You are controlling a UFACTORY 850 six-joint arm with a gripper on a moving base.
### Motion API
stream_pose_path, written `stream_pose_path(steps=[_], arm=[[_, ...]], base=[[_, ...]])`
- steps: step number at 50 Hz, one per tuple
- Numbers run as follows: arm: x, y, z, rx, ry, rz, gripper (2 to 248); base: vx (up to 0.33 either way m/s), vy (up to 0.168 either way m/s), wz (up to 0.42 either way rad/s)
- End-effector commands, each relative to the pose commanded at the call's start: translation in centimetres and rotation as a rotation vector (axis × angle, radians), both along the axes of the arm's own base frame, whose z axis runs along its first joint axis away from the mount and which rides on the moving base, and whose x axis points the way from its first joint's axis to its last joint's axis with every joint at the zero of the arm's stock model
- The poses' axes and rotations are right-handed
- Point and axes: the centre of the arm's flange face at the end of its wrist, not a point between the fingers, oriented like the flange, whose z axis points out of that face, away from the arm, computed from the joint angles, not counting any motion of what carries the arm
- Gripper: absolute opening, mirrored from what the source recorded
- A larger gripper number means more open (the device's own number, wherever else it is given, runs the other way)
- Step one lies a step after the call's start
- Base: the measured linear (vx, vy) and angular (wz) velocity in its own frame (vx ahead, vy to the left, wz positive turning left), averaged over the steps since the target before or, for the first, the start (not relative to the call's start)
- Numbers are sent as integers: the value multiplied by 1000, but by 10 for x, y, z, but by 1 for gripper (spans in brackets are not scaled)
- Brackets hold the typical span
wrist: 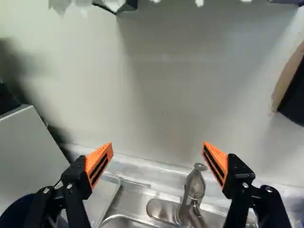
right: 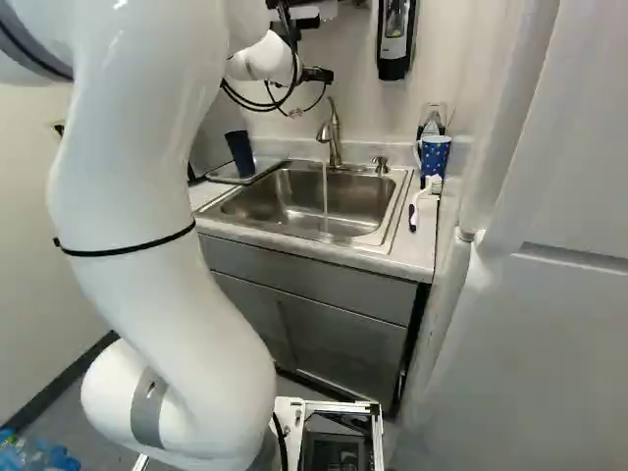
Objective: Rinse the cup and place it in the tray
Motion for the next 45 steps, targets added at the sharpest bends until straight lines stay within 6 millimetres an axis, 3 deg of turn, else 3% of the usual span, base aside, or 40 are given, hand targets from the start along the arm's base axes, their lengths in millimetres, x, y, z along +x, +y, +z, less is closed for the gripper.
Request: stream_pose_path(steps=[25,45], arm=[[48,-5,-5,-1,-19,-3,247],[51,-4,-6,-1,-18,-1,247]], base=[[0,0,0],[0,0,0]])
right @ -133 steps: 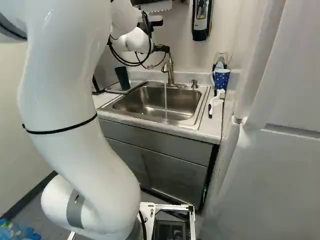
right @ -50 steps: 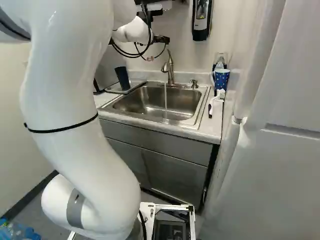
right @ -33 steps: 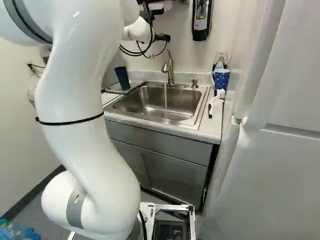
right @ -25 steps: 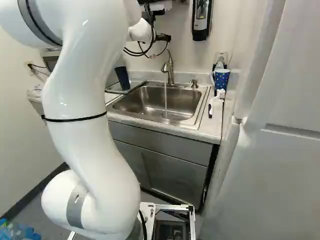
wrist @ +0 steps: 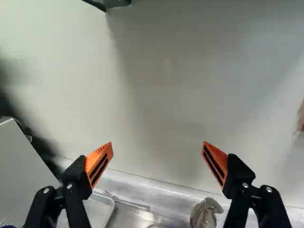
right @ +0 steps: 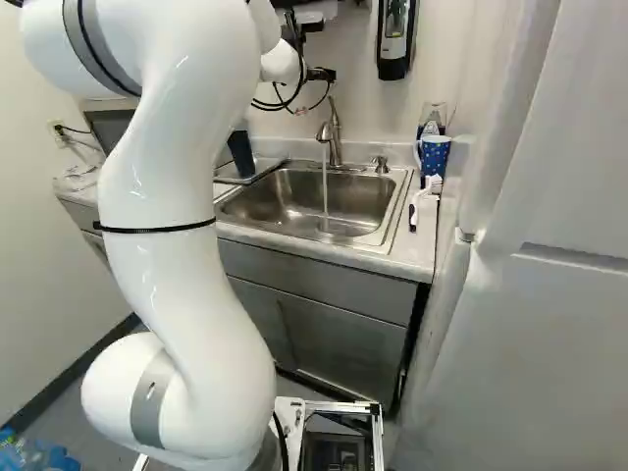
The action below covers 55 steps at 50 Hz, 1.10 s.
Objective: Rinse the cup and place it in the tray
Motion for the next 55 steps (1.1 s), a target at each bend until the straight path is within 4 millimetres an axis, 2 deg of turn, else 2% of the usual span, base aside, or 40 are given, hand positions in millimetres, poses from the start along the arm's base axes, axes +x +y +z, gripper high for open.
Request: stream_pose_path(steps=[26,55], arm=[[-2,0,-5,4,63,0,247],[-18,4,-11,9,157,5,247]], base=[[0,0,0],[0,0,0]])
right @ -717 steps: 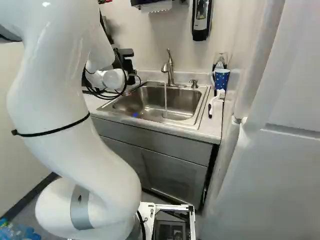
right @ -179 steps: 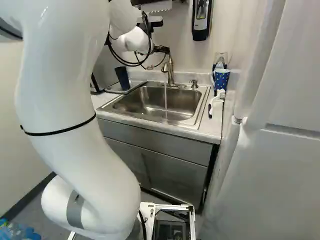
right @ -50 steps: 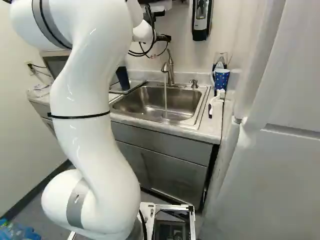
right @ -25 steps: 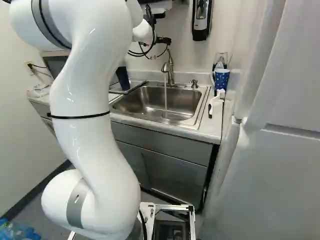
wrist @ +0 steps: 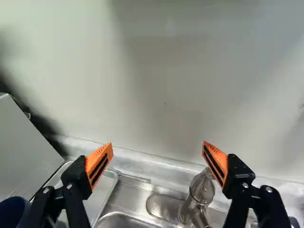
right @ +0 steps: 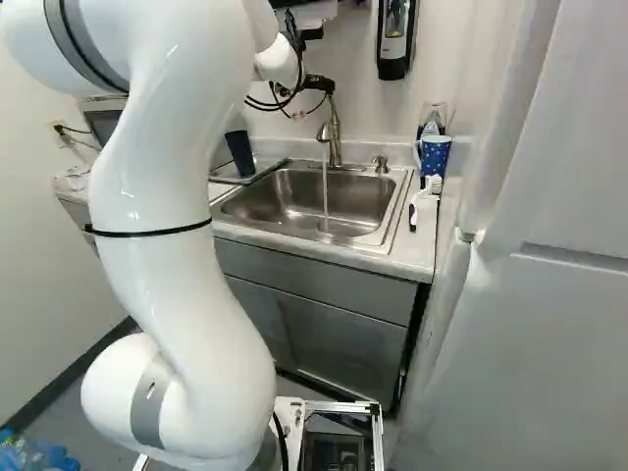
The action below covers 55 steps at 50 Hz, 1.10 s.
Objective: Rinse the cup and place it in the tray
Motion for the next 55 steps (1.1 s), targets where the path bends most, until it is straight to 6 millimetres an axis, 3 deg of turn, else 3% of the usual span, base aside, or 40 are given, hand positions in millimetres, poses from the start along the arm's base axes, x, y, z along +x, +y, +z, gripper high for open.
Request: stream_pose_path(steps=[55], arm=[[-42,2,-8,9,151,-1,247]], base=[[0,0,0]])
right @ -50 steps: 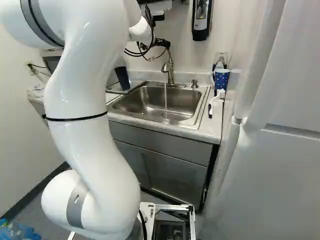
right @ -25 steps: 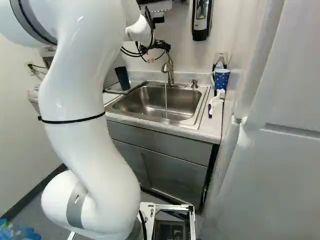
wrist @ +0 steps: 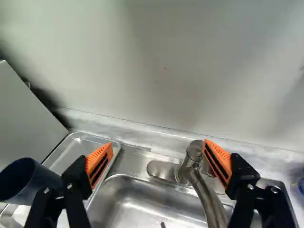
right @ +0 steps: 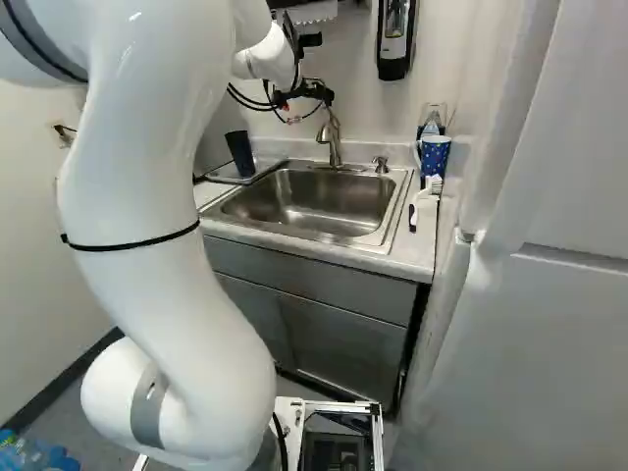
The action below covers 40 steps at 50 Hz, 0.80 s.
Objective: Rinse the cup and place it in the tray
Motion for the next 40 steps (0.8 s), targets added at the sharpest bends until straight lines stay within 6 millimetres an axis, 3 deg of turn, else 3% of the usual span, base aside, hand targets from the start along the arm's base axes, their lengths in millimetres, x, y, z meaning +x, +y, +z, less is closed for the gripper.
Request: stream_pose_path(steps=[13,40], arm=[[-8,-3,3,0,-2,-6,247],[-25,-15,34,-4,-52,-27,247]], base=[[0,0,0],[0,0,0]])
